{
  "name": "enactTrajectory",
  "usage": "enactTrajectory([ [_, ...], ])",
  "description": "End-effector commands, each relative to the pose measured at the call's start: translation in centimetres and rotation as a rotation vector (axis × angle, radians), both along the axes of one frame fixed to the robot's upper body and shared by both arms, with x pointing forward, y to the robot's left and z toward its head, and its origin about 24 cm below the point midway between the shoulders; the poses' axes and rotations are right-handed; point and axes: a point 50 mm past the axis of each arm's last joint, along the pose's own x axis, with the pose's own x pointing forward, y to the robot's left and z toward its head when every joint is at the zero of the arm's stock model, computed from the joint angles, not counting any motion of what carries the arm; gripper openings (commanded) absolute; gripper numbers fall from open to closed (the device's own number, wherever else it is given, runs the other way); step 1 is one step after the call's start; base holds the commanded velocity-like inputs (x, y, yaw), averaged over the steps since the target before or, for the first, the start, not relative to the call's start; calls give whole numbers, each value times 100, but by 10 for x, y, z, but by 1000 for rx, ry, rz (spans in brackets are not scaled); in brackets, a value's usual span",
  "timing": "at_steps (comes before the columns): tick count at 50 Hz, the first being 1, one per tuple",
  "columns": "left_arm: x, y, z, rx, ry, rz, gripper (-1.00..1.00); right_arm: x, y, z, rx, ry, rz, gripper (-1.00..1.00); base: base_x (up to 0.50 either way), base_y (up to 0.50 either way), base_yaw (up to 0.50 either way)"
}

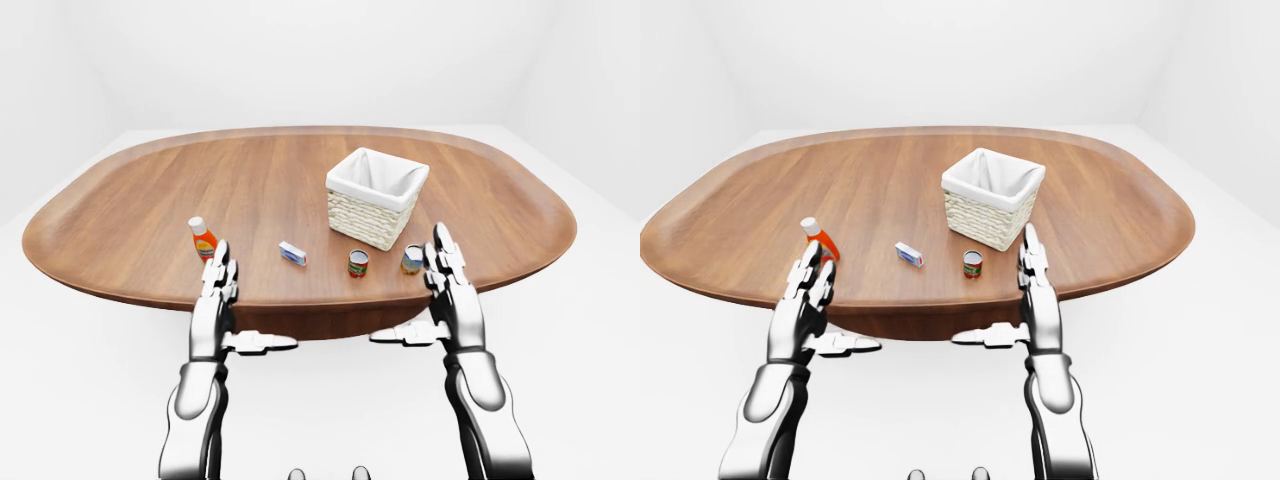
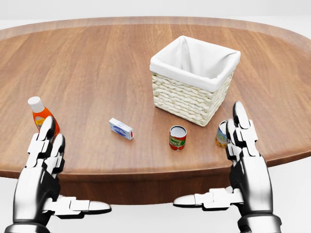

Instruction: Pick up the ketchup, and put it in the basket.

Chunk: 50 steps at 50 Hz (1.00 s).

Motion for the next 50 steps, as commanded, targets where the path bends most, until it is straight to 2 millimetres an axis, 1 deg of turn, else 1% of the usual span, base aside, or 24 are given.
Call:
enactTrajectory([
  [1,-23,10,36,12,-153,4,100,-38,5,51,-51,-219,5,100,0,0,0],
  [2,-24,10,37,13,-155,4,100,-43,4,56,-53,-238,4,100,0,0,0],
  [3,-28,11,43,9,-182,5,100,-44,4,58,-55,-245,3,100,0,0,0],
  [4,-29,12,45,10,-189,4,100,-46,4,60,-53,-255,8,100,0,0,0],
  [5,-28,11,43,9,-183,4,100,-46,4,59,-53,-251,6,100,0,0,0],
  [8,-18,9,31,-3,-132,4,100,-45,5,56,-52,-235,8,100,0,0,0],
  [11,-17,10,30,-7,-127,6,100,-45,6,53,-53,-222,9,100,0,0,0],
  [12,-25,12,40,-4,-171,14,100,-47,7,53,-53,-221,12,100,0,0,0],
  [13,-28,14,44,-1,-187,16,100,-47,7,53,-55,-221,13,100,0,0,0],
  [19,-29,19,41,3,-175,21,100,-46,7,54,-54,-224,8,100,0,0,0],
  [26,-34,22,46,12,-195,25,100,-43,8,54,-53,-228,12,100,0,0,0],
  [34,-39,20,58,21,-246,23,100,-43,6,56,-60,-236,6,100,0,0,0],
  [39,-45,21,74,-20,-334,4,100,-44,7,54,-64,-228,29,100,0,0,0],
  [41,-47,21,74,-7,-331,4,100,-46,7,55,-58,-228,55,100,37,0,0],
  [50,-48,20,81,-19,-368,-4,100,-44,8,51,-81,-212,40,100,50,3,0],
])
